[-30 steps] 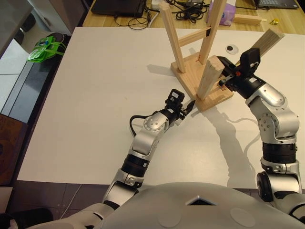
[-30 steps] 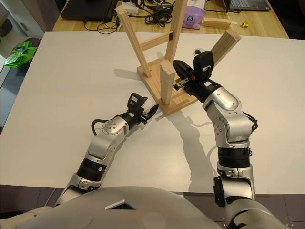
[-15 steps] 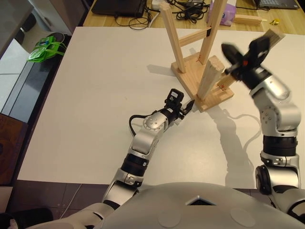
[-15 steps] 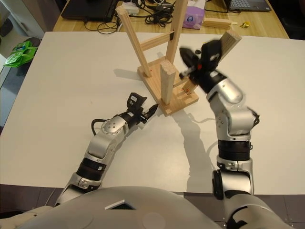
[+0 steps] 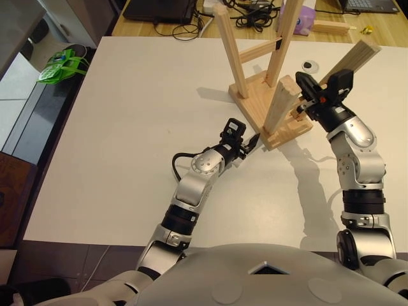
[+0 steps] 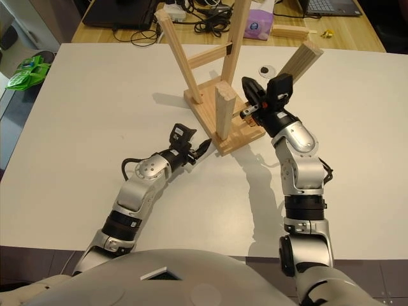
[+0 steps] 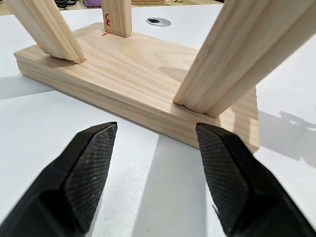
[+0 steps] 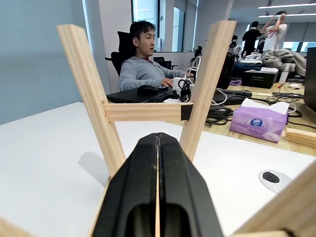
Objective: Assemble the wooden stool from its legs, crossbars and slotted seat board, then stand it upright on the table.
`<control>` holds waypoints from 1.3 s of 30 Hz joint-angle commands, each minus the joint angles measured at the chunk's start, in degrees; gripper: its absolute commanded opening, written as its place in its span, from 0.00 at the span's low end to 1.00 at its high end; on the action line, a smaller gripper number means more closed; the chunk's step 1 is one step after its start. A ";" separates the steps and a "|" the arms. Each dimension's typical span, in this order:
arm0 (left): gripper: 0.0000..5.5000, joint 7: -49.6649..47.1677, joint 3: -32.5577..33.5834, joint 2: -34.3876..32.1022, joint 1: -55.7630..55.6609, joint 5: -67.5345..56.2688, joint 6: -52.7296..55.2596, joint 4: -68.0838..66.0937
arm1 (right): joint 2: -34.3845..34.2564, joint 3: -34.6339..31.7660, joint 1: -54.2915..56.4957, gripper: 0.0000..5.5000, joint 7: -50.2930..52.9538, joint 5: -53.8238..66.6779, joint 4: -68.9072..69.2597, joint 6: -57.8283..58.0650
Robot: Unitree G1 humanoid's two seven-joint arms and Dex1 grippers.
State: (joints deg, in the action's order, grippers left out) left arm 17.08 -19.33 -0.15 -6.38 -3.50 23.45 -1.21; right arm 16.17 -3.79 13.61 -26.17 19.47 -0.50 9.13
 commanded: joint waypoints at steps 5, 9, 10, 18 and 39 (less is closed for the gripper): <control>0.54 -0.05 0.77 -0.69 0.11 0.42 0.64 0.34 | 2.32 -4.20 -0.60 0.00 -3.16 3.35 5.45 -2.63; 0.54 -1.25 4.14 -0.81 0.58 -0.49 -1.69 1.05 | 7.94 -4.25 -6.96 0.00 -9.12 3.05 11.39 -2.35; 0.54 -1.62 5.01 -0.75 0.58 -0.64 -2.39 1.11 | 9.08 -4.37 -8.46 0.00 -10.22 3.38 13.21 -2.01; 0.77 -2.67 6.65 0.83 1.68 -1.66 -4.88 1.52 | 23.45 -6.89 -22.43 0.30 -26.72 7.05 17.47 2.46; 0.98 -0.87 -2.28 3.47 -4.61 3.83 -3.20 -7.53 | 18.64 0.45 -19.67 0.47 -23.24 -3.59 3.94 -5.11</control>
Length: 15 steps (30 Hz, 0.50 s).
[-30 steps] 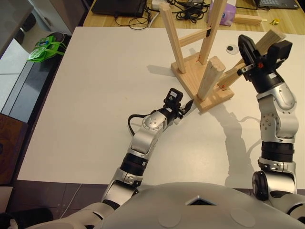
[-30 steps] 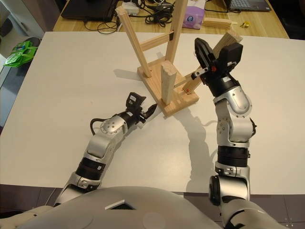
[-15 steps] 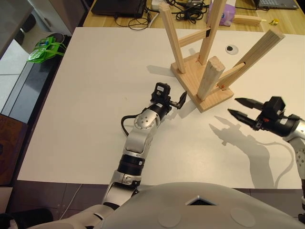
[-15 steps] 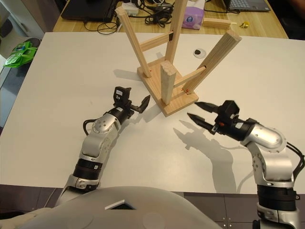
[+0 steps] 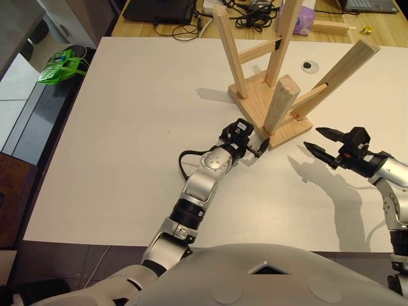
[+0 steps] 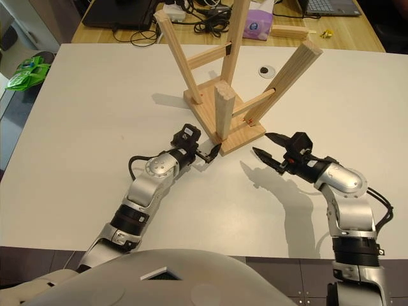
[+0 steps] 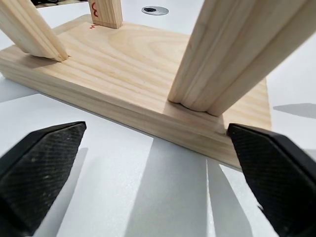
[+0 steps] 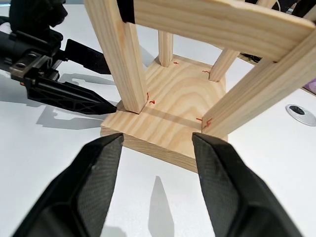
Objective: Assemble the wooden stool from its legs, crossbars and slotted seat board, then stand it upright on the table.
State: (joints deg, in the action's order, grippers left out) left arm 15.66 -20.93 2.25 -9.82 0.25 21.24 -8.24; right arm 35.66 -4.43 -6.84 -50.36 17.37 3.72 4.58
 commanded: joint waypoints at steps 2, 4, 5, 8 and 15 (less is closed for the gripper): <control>0.98 0.91 -2.12 2.31 -1.76 0.52 -1.74 -1.33 | -0.74 1.15 1.49 0.47 1.75 -2.68 -1.57 -0.95; 0.98 1.35 -3.81 2.90 -3.18 1.36 -2.59 -3.16 | -0.41 -0.17 2.75 0.47 3.06 -3.44 -3.62 -1.67; 0.98 1.39 -4.15 3.04 -3.68 1.47 -2.78 -3.74 | -0.32 -0.66 3.46 0.47 3.41 -3.51 -4.44 -1.88; 0.98 1.78 -6.07 4.60 -6.25 1.92 -3.14 -6.79 | -0.61 -3.51 7.78 0.47 6.53 -3.48 -7.73 -3.00; 0.98 1.88 -10.32 10.25 -14.28 3.21 -5.32 -17.07 | 0.41 -6.56 11.97 0.47 7.11 -1.64 -11.40 -3.27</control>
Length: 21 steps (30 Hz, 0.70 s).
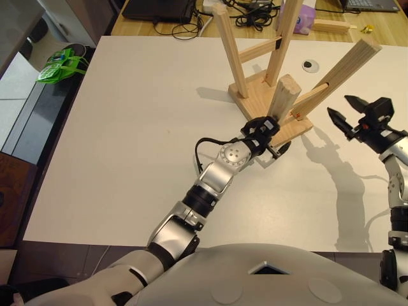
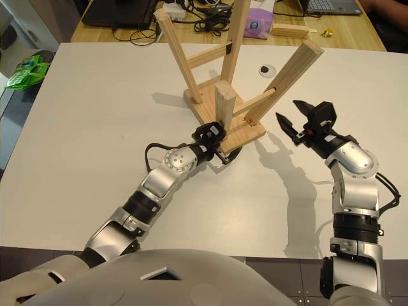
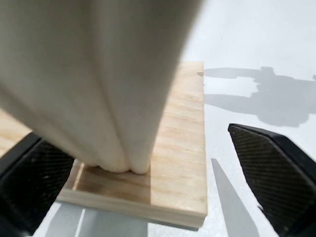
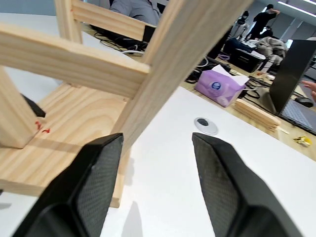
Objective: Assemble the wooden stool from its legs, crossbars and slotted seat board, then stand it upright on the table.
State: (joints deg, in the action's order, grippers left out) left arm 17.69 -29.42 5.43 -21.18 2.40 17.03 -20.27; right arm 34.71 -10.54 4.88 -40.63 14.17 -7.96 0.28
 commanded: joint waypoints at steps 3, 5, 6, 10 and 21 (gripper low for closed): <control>0.98 -0.56 -2.86 10.22 -6.47 1.61 -2.84 -11.47 | 3.88 0.63 -2.22 0.47 -7.74 2.01 1.04 2.63; 0.98 -0.74 -3.03 12.34 -8.49 1.63 -4.22 -15.54 | 5.30 1.03 -3.00 0.47 -9.48 1.27 0.23 2.66; 0.98 -0.79 -3.01 13.24 -9.42 1.62 -5.02 -17.40 | 5.72 1.13 -3.16 0.47 -10.07 1.03 0.05 2.62; 0.98 -0.48 -2.97 16.56 -13.18 1.95 -8.29 -24.09 | 6.65 1.32 -2.25 0.47 -11.09 0.17 -0.87 2.34; 0.98 2.87 -2.63 2.51 -2.92 1.83 4.85 10.44 | 7.53 0.99 -3.26 0.47 -13.51 0.70 -0.07 2.02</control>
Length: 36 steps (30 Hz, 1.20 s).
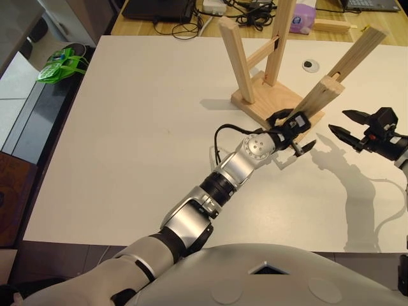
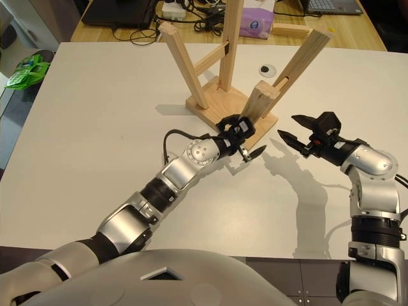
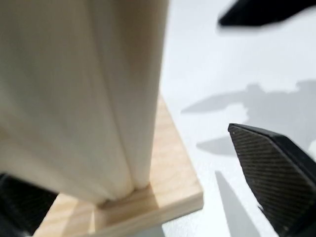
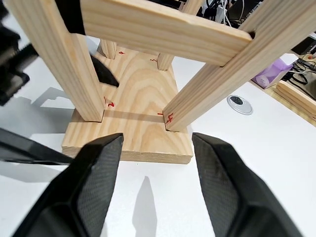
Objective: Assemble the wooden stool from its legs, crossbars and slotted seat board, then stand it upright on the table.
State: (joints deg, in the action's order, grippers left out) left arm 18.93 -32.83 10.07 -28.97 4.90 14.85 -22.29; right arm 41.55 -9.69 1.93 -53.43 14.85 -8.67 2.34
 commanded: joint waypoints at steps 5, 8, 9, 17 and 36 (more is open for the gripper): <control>0.98 4.70 3.17 -9.80 11.89 -2.18 16.31 25.28 | 0.70 0.64 0.94 0.47 -1.61 -0.08 0.21 -0.39; 0.98 5.55 4.71 -13.29 16.42 -3.01 18.77 28.87 | 0.46 0.84 0.94 0.47 -1.87 -0.36 -0.06 -2.19; 0.98 5.46 5.61 -14.01 17.92 -3.42 19.39 29.76 | 0.25 0.93 0.75 0.47 -1.81 -0.41 0.00 -2.61; 0.98 3.28 13.09 -18.33 23.55 -4.36 21.21 32.94 | -3.44 4.29 -0.63 0.47 -0.80 0.09 3.74 -1.03; 0.98 1.84 16.50 -17.26 19.90 -4.88 17.81 27.21 | -8.96 12.74 8.48 0.25 -5.10 -3.51 -8.19 -10.67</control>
State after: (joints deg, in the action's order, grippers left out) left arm 21.10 -17.29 -6.72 -8.13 0.27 32.96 5.50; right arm 32.17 2.26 10.19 -57.15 11.93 -15.18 -6.84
